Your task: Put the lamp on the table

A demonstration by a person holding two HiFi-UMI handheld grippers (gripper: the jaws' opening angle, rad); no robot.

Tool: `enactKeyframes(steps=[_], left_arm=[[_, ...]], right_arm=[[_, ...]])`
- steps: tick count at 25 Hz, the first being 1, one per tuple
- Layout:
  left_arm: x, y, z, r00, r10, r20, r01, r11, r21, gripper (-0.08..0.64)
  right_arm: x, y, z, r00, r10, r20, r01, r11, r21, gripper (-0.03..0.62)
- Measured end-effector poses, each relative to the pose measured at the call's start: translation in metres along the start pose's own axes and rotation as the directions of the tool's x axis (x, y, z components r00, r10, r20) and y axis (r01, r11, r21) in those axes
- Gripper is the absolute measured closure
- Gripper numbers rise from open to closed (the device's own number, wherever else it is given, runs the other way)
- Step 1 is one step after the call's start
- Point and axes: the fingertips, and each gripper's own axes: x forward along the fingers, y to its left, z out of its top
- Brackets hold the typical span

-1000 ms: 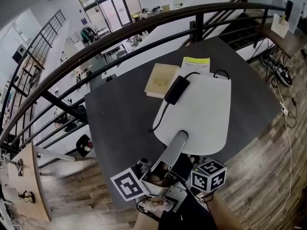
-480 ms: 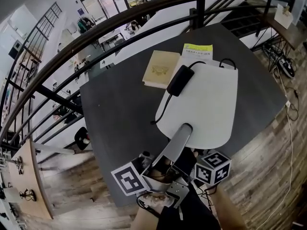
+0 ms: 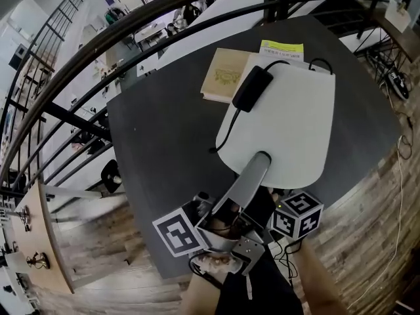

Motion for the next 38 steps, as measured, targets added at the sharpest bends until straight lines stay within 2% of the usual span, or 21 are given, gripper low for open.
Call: enactKeyframes(steps=[14, 21, 38], left_arm=[[0.006, 0.032, 0.028, 0.999, -0.026, -0.019, 0.026, 0.999, -0.029, 0.535], [0.009, 0.038, 0.038, 0.999, -0.044, -0.017, 0.043, 0.999, -0.03, 0.532], [0.005, 0.039, 0.036, 0.998, -0.057, -0.013, 0.056, 0.998, -0.029, 0.532]], right_arm=[[0.037, -0.027, 0.007, 0.999, -0.045, 0.013, 0.045, 0.999, -0.015, 0.411], [0.045, -0.032, 0.011, 0.999, -0.043, 0.011, 0.044, 0.998, -0.039, 0.411], [0.047, -0.033, 0.009, 0.999, -0.04, 0.031, 0.042, 0.997, -0.065, 0.4]])
